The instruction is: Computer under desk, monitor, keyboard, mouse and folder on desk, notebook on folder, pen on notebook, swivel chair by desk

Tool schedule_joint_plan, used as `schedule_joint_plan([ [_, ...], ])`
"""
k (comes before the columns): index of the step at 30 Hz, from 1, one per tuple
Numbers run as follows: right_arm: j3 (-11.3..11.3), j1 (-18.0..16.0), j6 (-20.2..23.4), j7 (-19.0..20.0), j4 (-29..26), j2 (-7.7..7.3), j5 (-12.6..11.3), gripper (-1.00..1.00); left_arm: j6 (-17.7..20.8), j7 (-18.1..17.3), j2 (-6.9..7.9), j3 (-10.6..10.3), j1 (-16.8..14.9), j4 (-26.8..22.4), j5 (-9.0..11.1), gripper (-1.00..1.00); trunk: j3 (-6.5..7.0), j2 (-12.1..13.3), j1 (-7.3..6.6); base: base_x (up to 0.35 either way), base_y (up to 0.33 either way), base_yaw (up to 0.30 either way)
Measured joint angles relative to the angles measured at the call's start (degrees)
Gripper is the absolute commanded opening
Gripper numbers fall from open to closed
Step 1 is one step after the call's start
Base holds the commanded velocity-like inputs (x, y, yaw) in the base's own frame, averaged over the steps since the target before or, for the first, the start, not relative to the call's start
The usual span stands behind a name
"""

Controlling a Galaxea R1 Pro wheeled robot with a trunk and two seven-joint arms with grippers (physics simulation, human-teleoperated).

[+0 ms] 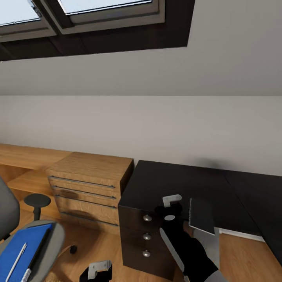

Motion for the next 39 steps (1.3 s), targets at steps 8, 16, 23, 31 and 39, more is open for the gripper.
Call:
schedule_joint_plan([
  [8, 0.03, 0.00, -0.02, 0.19, 0.61, 0.60, -0.08, 1.00, -0.08, 0.09, 0.00, -0.09, 0.00, -0.01, -0.08, 1.00, 0.00, 0.00, 0.00, 0.000, 0.270, 0.279],
  [16, 0.02, 0.00, -0.01, 0.19, 0.63, 0.64, -0.08, 1.00, -0.02, 0.01, -0.07, -0.11, 0.00, 0.00, -0.05, 1.00, 0.00, 0.00, 0.00, 0.000, 0.177, 0.247],
  [23, -0.03, 0.01, 0.00, 0.01, 0.56, 0.87, -0.02, 1.00, -0.01, 0.00, -0.09, -0.13, -0.02, 0.02, -0.01, 1.00, -0.01, 0.00, 0.00, 0.000, 0.011, 0.036],
  [31, 0.01, 0.00, -0.01, 0.01, 0.63, 0.91, -0.07, 1.00, -0.03, 0.09, -0.09, -0.10, 0.00, 0.00, -0.09, 1.00, -0.01, 0.00, 0.00, -0.012, 0.000, 0.106],
  [39, 0.02, 0.00, -0.01, 0.01, 0.63, 0.91, -0.01, 1.00, -0.02, 0.09, -0.09, -0.10, 0.00, 0.00, -0.09, 1.00, -0.01, 0.00, 0.00, -0.005, 0.000, 0.278],
])
